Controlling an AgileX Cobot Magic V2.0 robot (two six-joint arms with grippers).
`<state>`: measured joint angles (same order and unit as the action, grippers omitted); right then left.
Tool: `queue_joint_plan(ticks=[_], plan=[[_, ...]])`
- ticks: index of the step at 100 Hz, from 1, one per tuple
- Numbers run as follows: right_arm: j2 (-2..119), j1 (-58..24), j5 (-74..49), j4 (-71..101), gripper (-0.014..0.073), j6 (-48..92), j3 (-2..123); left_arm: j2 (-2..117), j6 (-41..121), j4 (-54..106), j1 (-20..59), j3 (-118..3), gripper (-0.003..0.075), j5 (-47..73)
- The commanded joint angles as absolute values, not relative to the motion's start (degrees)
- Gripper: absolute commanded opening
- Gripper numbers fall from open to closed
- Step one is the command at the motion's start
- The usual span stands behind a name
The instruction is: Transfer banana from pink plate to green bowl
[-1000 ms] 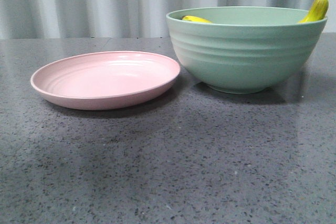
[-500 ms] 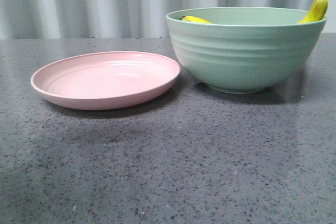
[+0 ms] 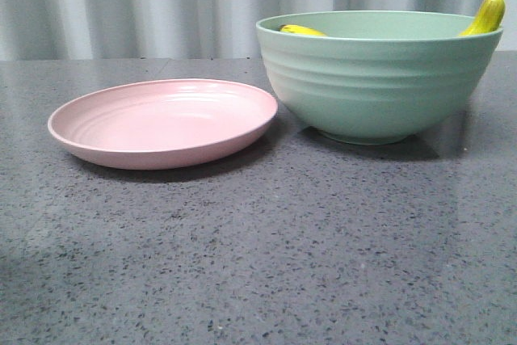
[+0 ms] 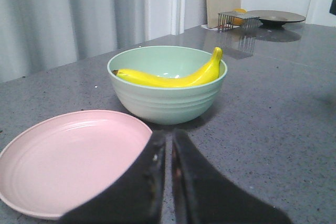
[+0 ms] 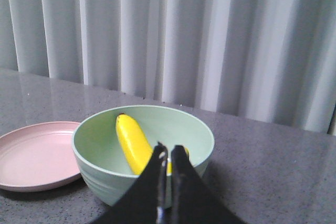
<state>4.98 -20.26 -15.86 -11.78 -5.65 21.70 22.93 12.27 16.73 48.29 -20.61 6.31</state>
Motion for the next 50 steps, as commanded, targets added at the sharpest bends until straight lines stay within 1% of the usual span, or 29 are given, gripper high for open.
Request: queue_joint_plan(ticks=[1, 11, 50], plan=[[2.9, -19.9, -11.6, -14.5, -0.0079, -5.6, 22.2, 21.5, 11.7, 17.3, 48.7, -20.1, -0.0019, 0.0], [1.3, -19.9, -13.8, -14.5, -0.008, -5.6, 22.1, 20.4, 11.7, 17.3, 48.7, -19.0, -0.0019, -0.5], [1.1, -19.9, -13.9, -14.5, -0.008, -5.6, 22.1, 20.5, 11.7, 17.3, 48.7, -18.9, -0.0019, -0.5]])
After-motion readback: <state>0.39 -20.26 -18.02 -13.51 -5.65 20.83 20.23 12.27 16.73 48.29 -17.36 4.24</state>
